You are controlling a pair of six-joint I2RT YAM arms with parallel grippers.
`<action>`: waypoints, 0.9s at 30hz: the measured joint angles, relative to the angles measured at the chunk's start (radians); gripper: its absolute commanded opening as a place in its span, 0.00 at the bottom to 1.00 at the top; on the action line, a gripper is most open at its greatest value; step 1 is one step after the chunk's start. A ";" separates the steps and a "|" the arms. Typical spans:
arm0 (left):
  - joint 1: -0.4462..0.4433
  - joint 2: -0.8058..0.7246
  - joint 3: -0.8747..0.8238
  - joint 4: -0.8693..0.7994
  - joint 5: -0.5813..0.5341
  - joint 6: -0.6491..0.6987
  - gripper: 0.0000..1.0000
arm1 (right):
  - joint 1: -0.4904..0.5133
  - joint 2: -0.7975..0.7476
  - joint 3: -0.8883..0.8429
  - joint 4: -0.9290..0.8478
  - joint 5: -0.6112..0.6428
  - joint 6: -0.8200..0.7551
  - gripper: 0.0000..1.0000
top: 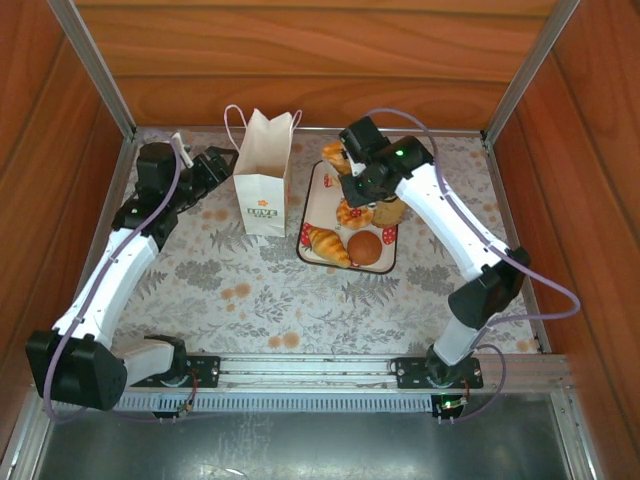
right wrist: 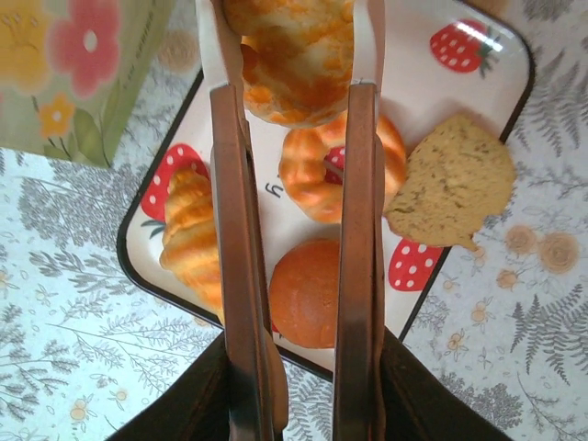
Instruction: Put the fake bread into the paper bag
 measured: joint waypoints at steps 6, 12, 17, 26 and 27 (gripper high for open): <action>-0.008 0.074 0.050 0.006 0.003 0.007 0.73 | 0.000 -0.119 0.010 0.034 0.010 -0.002 0.34; -0.008 0.135 0.074 0.008 -0.012 0.006 0.64 | 0.007 -0.156 0.109 0.079 -0.001 -0.012 0.34; -0.008 0.173 0.075 0.034 -0.005 -0.008 0.63 | 0.055 -0.160 0.169 0.163 -0.045 -0.022 0.34; -0.015 0.204 0.089 0.040 -0.013 -0.015 0.55 | 0.186 -0.081 0.298 0.244 -0.087 -0.055 0.34; -0.015 0.207 0.095 0.039 -0.016 -0.014 0.52 | 0.195 -0.059 0.318 0.243 -0.090 -0.056 0.34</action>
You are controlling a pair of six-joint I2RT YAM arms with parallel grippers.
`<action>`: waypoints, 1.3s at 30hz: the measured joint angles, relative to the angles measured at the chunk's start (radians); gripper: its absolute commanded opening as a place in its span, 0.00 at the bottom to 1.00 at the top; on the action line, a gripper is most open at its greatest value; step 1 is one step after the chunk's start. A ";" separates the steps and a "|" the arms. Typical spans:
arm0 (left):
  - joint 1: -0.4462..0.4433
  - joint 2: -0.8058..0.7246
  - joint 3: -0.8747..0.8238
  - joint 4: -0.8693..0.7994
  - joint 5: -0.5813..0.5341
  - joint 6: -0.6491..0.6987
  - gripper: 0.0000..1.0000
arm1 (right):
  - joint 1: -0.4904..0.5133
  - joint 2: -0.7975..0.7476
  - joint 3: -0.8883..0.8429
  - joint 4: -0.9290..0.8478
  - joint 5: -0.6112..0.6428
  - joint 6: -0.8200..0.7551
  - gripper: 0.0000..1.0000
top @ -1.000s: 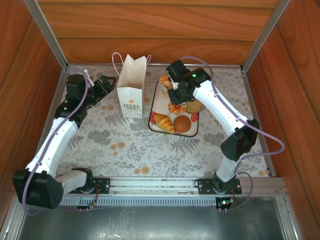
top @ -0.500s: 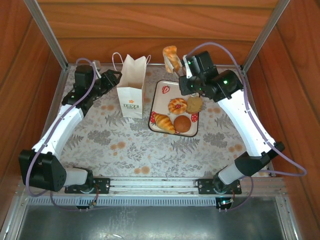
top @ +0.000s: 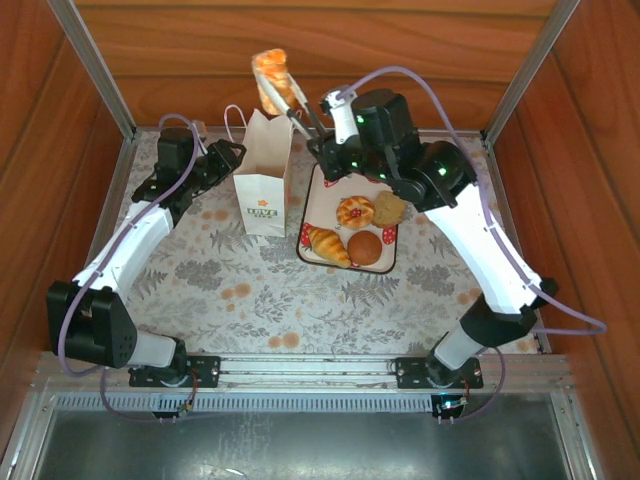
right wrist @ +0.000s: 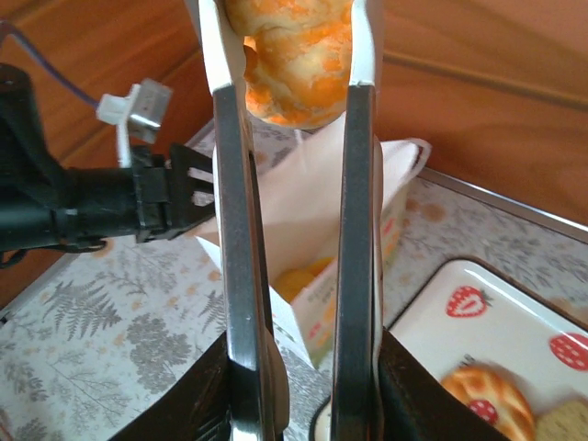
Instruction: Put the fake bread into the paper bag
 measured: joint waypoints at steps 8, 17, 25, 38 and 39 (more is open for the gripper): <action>-0.004 0.022 0.027 -0.002 -0.021 0.004 0.32 | 0.022 0.190 0.087 -0.044 -0.010 0.005 0.34; -0.004 0.028 0.027 -0.005 -0.046 0.005 0.10 | 0.022 0.273 0.094 -0.150 0.019 0.019 0.35; -0.004 0.023 0.019 -0.007 -0.077 0.007 0.04 | 0.022 0.303 0.148 -0.223 0.069 0.018 0.36; -0.004 -0.013 0.002 -0.039 -0.096 0.014 0.04 | 0.021 0.349 0.175 -0.311 0.117 0.011 0.47; -0.004 -0.016 0.002 -0.041 -0.096 0.014 0.04 | 0.021 0.349 0.181 -0.315 0.119 0.010 0.48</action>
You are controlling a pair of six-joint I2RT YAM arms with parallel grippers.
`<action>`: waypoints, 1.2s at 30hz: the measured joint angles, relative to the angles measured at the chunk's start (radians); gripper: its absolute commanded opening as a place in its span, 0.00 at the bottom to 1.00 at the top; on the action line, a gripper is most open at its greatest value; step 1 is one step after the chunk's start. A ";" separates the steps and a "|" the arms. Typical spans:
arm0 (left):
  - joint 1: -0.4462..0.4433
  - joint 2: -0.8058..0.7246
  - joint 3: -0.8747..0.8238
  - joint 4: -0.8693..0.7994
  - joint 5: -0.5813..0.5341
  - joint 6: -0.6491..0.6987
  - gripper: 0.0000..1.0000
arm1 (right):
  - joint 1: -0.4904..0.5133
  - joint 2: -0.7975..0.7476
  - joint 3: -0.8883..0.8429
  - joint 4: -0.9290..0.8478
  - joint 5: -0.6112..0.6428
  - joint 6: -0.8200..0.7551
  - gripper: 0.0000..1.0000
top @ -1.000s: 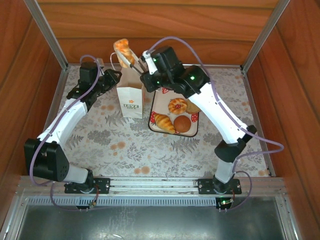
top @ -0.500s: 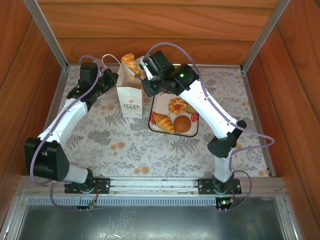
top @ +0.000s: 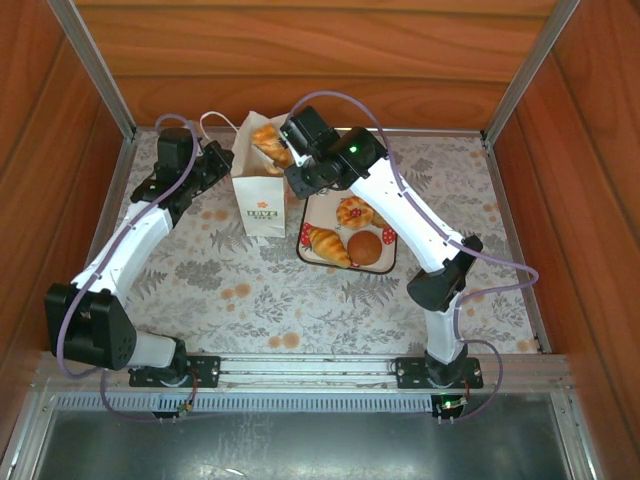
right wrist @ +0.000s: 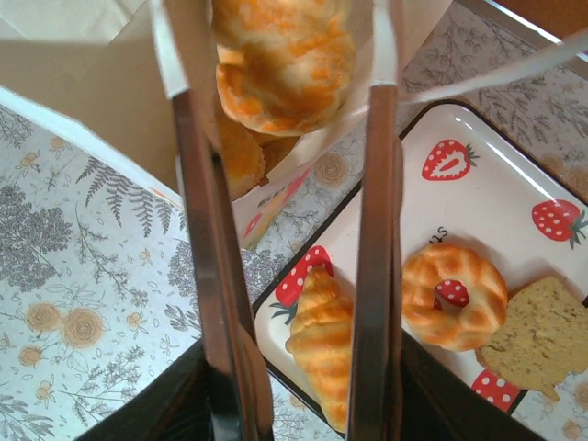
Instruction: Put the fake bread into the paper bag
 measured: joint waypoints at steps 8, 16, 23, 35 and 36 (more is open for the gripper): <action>0.000 -0.014 -0.013 0.000 0.000 0.000 0.04 | 0.000 0.000 0.026 -0.008 0.008 0.001 0.49; 0.000 -0.015 -0.014 0.001 0.008 -0.003 0.05 | -0.004 -0.059 -0.039 0.075 -0.045 0.001 0.48; 0.000 -0.015 -0.014 0.000 0.024 -0.011 0.30 | -0.032 -0.151 -0.085 0.140 -0.099 0.001 0.46; 0.002 -0.021 -0.002 -0.008 0.075 0.000 0.71 | -0.048 -0.274 -0.155 0.215 -0.155 0.001 0.45; 0.002 -0.025 -0.002 -0.009 0.077 0.003 0.72 | -0.050 -0.290 -0.163 0.219 -0.157 0.001 0.45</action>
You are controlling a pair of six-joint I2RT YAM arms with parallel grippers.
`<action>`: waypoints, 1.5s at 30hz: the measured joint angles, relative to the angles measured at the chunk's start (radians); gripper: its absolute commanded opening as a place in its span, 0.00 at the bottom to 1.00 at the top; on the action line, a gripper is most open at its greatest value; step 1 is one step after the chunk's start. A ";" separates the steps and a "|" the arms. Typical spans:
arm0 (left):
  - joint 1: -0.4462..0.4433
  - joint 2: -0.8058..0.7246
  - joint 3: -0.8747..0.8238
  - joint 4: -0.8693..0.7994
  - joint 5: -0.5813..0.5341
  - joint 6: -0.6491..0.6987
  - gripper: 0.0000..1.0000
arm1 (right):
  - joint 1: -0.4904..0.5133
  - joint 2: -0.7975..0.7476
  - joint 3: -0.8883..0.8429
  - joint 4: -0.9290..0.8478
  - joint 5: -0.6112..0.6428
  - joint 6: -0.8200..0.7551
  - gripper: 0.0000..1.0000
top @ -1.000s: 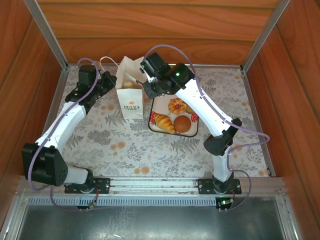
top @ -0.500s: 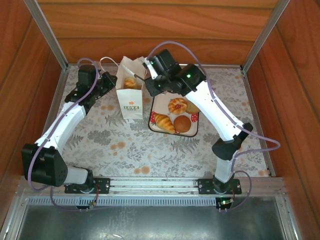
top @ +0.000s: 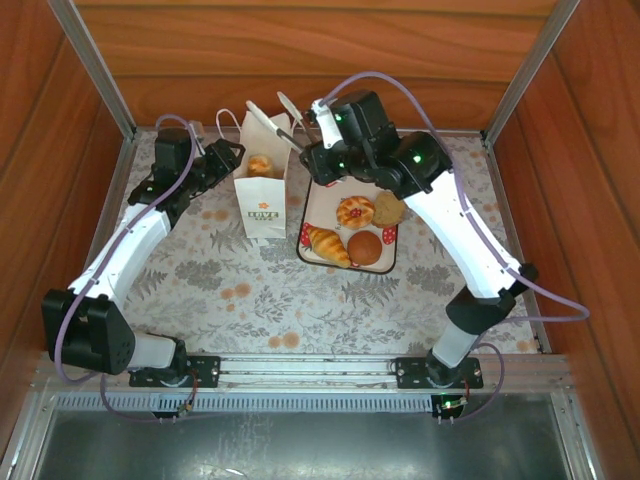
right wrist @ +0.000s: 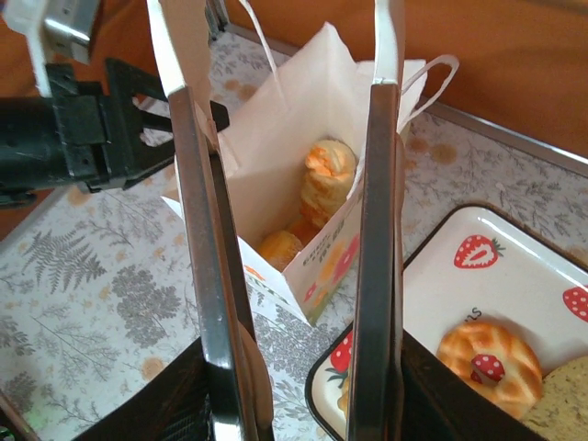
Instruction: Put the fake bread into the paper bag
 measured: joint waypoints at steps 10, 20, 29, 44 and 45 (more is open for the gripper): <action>0.012 -0.057 0.009 -0.025 0.003 0.042 0.82 | -0.093 -0.196 -0.110 0.048 -0.029 0.010 0.45; 0.053 -0.160 -0.059 -0.043 -0.034 0.074 0.85 | -0.341 -0.321 -0.398 0.073 -0.100 0.071 0.45; 0.077 -0.179 -0.116 -0.048 -0.058 0.086 0.86 | -0.499 -0.365 -0.645 0.033 -0.117 0.090 0.45; 0.079 -0.178 -0.137 -0.043 -0.057 0.085 0.86 | -0.547 -0.177 -0.769 -0.024 -0.240 0.072 0.41; 0.079 -0.178 -0.137 -0.043 -0.057 0.085 0.86 | -0.547 -0.151 -0.758 -0.040 -0.246 0.068 0.41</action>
